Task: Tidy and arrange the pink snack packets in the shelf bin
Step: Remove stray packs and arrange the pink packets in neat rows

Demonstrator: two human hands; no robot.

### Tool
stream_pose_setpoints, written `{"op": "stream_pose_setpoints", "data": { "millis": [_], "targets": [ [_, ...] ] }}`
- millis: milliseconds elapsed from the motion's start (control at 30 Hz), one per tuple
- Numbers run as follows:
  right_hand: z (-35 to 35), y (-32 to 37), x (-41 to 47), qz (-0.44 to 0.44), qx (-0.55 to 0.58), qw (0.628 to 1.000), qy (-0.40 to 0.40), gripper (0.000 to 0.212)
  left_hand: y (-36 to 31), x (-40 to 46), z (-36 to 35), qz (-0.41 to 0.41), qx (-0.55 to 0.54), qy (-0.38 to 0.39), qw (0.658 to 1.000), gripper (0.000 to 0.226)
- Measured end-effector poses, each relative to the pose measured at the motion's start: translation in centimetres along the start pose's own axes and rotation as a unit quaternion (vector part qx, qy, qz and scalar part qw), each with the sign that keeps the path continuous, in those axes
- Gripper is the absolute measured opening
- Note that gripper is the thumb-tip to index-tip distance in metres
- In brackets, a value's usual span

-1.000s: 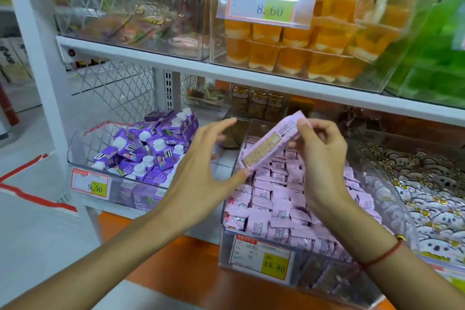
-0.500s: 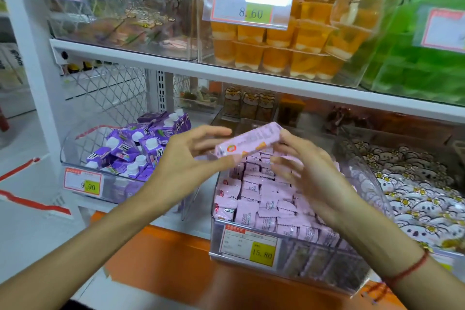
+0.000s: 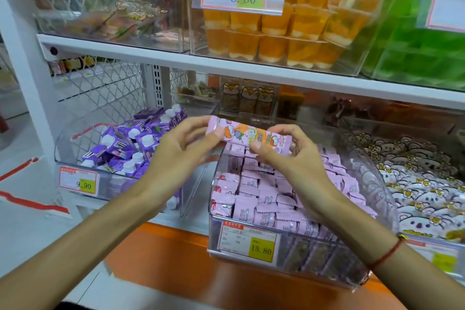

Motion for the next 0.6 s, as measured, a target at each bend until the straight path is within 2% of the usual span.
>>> {"op": "stream_pose_setpoints", "data": {
  "millis": [67, 133, 200, 267, 333, 400, 500, 600],
  "targets": [
    [-0.4, 0.5, 0.0, 0.030, -0.039, 0.999, 0.003, 0.033, -1.7, 0.2, 0.0, -0.084, 0.062, 0.002, 0.995, 0.026],
    [-0.9, 0.6, -0.1, 0.054, -0.131, 0.990, 0.010, 0.030, -3.0, 0.4, -0.6, -0.157, 0.148, 0.033, 0.976, 0.020],
    [-1.1, -0.2, 0.1, 0.038, -0.211, 0.977, 0.017, 0.026, -3.4, 0.5, -1.6, -0.192, 0.232, 0.083, 0.950, 0.019],
    [-1.0, -1.3, 0.5, 0.006, -0.229, 0.973, 0.028, 0.021, -3.5, 0.8, -2.3, -0.216, 0.308, 0.126, 0.918, 0.021],
    [-1.3, -1.4, 0.5, 0.011, -0.266, 0.963, 0.043, 0.011, -3.9, 1.3, -2.7, -0.243, 0.372, 0.158, 0.882, 0.023],
    [-2.2, -1.9, 0.3, 0.021, -0.341, 0.936, 0.082, 0.013, -3.9, 2.0, -2.8, -0.243, 0.402, 0.191, 0.862, 0.024],
    [-3.2, -2.9, -0.2, 0.042, -0.449, 0.885, 0.114, 0.022, -3.1, 3.0, -3.0, -0.194, 0.422, 0.231, 0.855, 0.024],
    [-3.0, -2.8, -0.2, 0.040, -0.447, 0.887, 0.106, 0.023, -3.0, 3.7, -3.9, -0.178, 0.432, 0.256, 0.847, 0.023]
  ]
}}
Point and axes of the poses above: each hand's wrist, its own x-axis towards the middle knuckle, its own z-axis out of the back of the hand, y = z × x, the point moved 10 cm from there along x, towards the middle knuckle, and after that the axes turned 9 degrees about -z, right-handed, at the moved point
